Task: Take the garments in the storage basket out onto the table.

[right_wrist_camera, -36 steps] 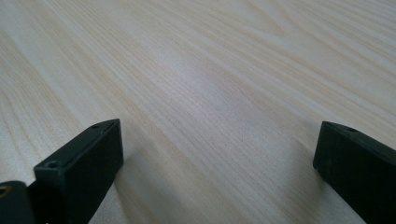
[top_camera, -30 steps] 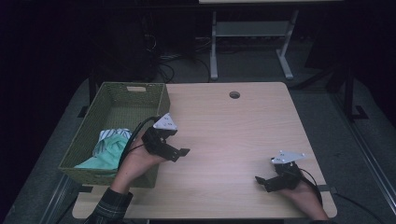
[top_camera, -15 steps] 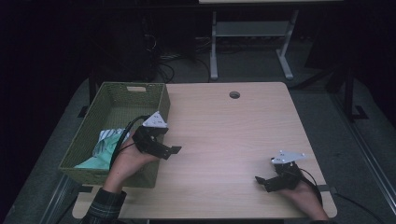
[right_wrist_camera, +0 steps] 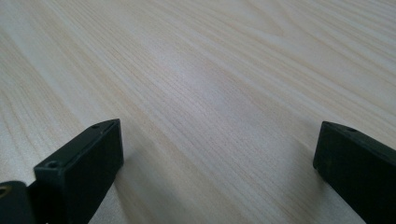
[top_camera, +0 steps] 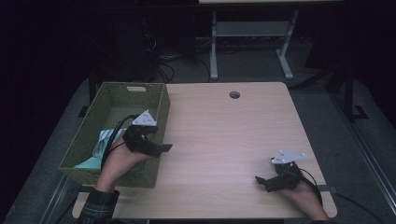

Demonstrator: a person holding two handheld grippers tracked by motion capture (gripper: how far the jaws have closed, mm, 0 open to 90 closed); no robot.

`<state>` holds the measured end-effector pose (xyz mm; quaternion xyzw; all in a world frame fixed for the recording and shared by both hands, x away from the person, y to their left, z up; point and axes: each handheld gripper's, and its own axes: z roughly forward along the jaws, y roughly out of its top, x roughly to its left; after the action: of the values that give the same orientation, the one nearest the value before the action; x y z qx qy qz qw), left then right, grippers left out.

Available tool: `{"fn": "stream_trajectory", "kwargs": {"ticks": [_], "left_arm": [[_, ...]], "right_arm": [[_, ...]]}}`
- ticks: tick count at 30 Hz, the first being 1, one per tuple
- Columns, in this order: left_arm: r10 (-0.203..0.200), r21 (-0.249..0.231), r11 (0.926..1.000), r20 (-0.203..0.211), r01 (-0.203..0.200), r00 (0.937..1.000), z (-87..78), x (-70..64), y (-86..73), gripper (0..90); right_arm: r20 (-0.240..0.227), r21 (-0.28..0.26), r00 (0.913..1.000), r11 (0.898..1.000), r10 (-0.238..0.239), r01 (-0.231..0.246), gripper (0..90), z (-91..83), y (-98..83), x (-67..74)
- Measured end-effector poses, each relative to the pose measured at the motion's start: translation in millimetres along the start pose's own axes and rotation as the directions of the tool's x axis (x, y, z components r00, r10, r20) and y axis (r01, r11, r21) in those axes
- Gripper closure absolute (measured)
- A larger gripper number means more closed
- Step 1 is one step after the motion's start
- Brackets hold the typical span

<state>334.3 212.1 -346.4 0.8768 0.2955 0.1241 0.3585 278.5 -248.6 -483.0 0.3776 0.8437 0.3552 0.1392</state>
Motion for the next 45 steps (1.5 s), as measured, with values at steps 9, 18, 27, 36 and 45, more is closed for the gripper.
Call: {"fn": "stream_trajectory", "kwargs": {"ticks": [9,18,27,36,45], "left_arm": [[-0.029,-0.004,0.9996,-0.024,0.029,0.9993,-7.6,10.1,-7.0,14.4],[-0.068,-0.011,0.9977,-0.063,0.068,0.9957,-18.1,23.9,-16.3,14.4],[-0.094,0.000,0.9955,-0.107,0.095,0.9898,-23.6,36.6,-25.3,14.4],[-0.139,-0.015,0.9903,-0.138,0.138,0.9807,-30.6,48.4,-35.5,15.8],[-0.149,-0.002,0.9885,-0.166,0.151,0.9748,-33.8,59.3,-45.7,19.8]], "right_arm": [[0.000,0.000,1.0000,1.000,0.000,0.000,1.4,0.0,0.0,0.0],[0.000,0.000,1.0000,1.000,0.000,0.000,1.4,0.0,0.0,0.0],[0.000,0.000,1.0000,1.000,0.000,0.000,1.4,0.0,0.0,0.0],[0.000,0.001,1.0000,1.000,0.001,-0.001,1.4,-0.1,0.0,0.0],[0.000,0.000,1.0000,1.000,0.000,0.000,1.4,0.0,0.0,0.0]]}}
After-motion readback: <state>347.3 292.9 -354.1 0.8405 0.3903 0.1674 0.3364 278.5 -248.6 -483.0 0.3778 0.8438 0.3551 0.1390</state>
